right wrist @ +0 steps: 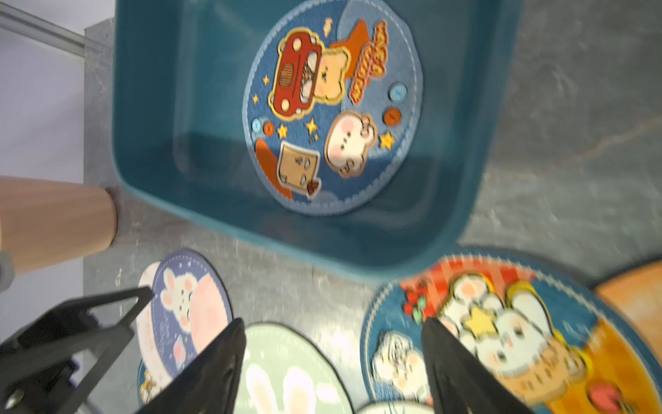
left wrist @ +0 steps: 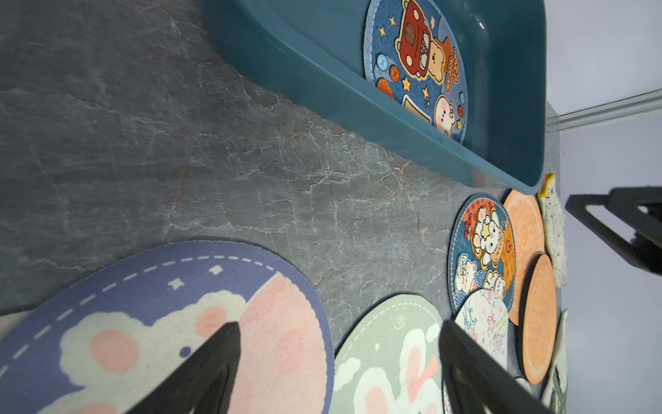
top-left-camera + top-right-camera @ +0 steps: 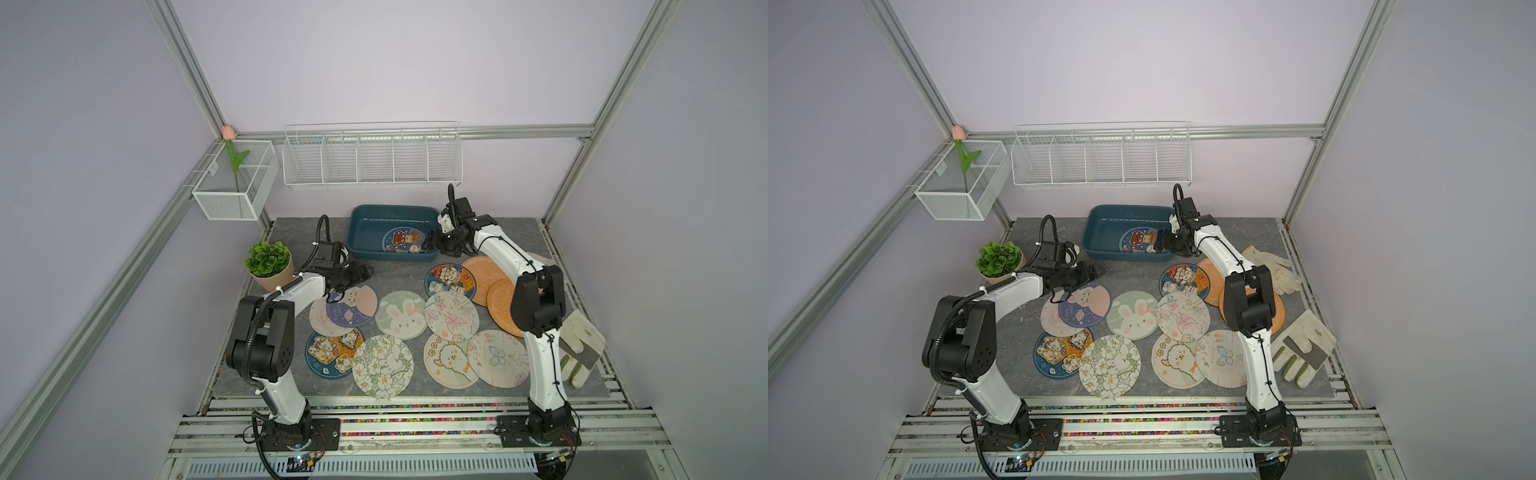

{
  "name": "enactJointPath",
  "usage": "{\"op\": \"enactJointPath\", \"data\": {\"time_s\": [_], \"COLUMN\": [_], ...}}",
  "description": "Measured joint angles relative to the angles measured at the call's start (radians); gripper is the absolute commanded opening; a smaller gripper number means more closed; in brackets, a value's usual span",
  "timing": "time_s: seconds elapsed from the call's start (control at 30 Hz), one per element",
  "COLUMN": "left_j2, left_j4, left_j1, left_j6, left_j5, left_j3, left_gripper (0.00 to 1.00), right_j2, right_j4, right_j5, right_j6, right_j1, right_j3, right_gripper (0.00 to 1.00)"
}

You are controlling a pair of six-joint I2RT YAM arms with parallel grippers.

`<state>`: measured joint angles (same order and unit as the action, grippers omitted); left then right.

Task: Put the coasters into the storage box
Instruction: Place the coaster in the storage box, then pick up the coaster from the center of the board.

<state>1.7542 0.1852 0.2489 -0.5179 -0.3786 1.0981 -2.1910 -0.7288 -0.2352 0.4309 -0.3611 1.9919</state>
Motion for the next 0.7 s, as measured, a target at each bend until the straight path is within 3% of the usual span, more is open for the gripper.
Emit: {"op": "enactJointPath", "data": {"time_s": [0.33, 0.7], "left_j2": [0.0, 0.0], "left_j4": [-0.002, -0.005], "left_j1": [0.023, 0.027], "left_j6": [0.0, 0.0], "left_j5": [0.0, 0.0], "left_j3": [0.0, 0.0], "left_gripper": [0.88, 0.89], "right_j2": [0.23, 0.245], "right_j4": [0.032, 0.046], "right_j5": [-0.038, -0.011], "right_j6": [-0.033, -0.1], "right_j1": [0.099, 0.207], "right_j3": [-0.362, -0.535], "right_gripper": [0.76, 0.73]}}
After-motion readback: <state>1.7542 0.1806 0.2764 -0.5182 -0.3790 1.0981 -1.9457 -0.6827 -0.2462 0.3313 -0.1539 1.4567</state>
